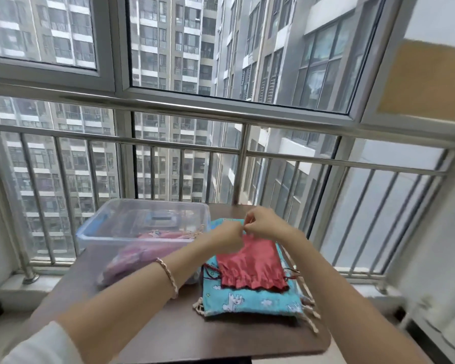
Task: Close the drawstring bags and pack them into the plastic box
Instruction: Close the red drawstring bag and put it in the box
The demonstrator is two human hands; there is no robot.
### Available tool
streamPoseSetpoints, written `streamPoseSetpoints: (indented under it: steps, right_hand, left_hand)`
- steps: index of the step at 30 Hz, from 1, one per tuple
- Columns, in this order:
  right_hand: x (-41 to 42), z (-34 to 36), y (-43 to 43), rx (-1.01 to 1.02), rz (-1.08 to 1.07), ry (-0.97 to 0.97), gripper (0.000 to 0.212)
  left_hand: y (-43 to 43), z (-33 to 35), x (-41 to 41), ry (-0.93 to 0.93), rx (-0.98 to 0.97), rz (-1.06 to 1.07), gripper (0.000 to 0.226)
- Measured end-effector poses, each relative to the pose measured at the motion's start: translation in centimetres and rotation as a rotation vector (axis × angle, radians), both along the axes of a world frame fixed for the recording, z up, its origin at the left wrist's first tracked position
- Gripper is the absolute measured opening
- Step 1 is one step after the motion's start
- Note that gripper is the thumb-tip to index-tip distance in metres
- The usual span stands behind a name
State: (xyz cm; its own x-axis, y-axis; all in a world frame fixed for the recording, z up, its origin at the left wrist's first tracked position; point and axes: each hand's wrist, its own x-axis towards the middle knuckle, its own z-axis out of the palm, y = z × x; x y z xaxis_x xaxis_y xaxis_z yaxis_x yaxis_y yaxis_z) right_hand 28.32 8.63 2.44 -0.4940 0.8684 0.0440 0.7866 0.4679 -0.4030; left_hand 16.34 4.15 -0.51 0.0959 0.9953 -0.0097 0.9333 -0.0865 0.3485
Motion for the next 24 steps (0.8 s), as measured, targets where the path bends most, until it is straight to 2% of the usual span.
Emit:
streamPoseSetpoints:
  steps: [2,4,6,9,11,14,17,20,24]
  right_hand:
    - [1.9,-3.0,0.1,-0.080,-0.032,-0.076,0.023]
    - [3.7,-6.1,0.2,-0.126,-0.074,-0.169,0.029]
    - [5.2,-8.9,0.1,-0.106,-0.120,-0.313,0.024]
    - [6.7,-11.6,-0.9,-0.018,-0.144,-0.541,0.029]
    - [7.2,-12.6,-1.2,0.049,-0.158,-0.564,0.033]
    - [7.0,-12.4,-0.8,0.098,-0.186,-0.469,0.031]
    - [7.0,-10.8,0.2,0.057,-0.255,-0.265,0.029]
    - [7.5,-7.9,0.4,0.053,-0.288,-0.017,0.017]
    - [8.4,-4.2,-0.6,0.108,-0.256,0.242,0.024]
  left_hand:
    - [-0.2,-1.5,1.4,0.085,-0.075,-0.032,0.035]
    - [-0.7,-3.2,2.4,0.252,-0.179,-0.039,0.034]
    - [-0.9,-5.4,2.5,0.413,-0.228,-0.021,0.033]
    - [-0.9,-7.9,2.3,0.464,-0.225,0.049,0.038]
    - [-1.3,-8.6,2.0,0.472,-0.184,0.081,0.038]
    - [-1.9,-9.0,1.7,0.491,-0.027,0.089,0.036]
    - [-2.0,-8.6,1.4,0.388,0.097,0.105,0.033]
    - [-2.1,-7.3,1.0,0.060,0.176,0.120,0.018]
    - [-3.2,-4.9,-0.6,-0.284,0.206,0.052,0.014]
